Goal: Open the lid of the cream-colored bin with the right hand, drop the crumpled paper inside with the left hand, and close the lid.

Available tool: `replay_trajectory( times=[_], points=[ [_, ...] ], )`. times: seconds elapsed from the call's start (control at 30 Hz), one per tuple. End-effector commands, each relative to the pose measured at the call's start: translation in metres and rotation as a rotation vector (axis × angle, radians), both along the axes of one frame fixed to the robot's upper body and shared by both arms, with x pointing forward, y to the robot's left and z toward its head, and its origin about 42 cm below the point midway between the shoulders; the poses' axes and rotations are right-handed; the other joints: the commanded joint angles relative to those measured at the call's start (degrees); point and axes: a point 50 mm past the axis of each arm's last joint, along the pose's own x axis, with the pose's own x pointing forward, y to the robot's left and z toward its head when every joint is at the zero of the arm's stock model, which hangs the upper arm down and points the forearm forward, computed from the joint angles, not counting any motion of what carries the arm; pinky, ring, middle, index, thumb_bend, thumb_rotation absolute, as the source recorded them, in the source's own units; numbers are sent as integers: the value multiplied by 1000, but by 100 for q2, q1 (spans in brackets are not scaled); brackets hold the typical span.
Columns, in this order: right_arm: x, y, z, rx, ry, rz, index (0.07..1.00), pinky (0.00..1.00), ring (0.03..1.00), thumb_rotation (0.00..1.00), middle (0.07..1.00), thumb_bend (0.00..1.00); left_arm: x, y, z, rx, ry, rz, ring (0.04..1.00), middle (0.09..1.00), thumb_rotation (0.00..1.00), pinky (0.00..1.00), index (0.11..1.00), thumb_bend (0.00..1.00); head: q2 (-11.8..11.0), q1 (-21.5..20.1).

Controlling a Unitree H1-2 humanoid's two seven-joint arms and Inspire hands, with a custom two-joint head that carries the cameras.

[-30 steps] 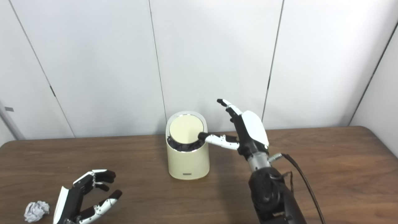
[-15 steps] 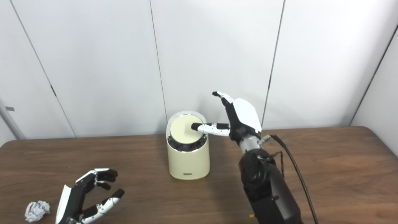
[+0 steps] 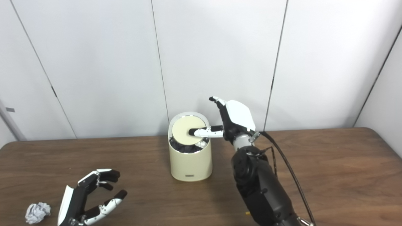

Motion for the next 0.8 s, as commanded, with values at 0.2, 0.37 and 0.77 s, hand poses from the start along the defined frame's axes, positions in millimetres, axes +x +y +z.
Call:
replay_trajectory(
  times=[0.2,0.37,0.77],
  points=[
    [3,12,12,-17,-73,8,861,800,868,572,871,946,-4,-11,-7,-17,3,-7,621,640,236,519,621,759,29,19],
    [2,10,5,-40,-71,4,855,815,866,553,866,969,-6,-10,-6,-13,1,-7,624,642,240,521,623,757,60,10],
    [1,10,2,-89,-69,-13,853,805,851,248,857,973,-6,-8,-6,-20,-5,-6,617,637,241,515,620,761,85,-17]
  ],
)
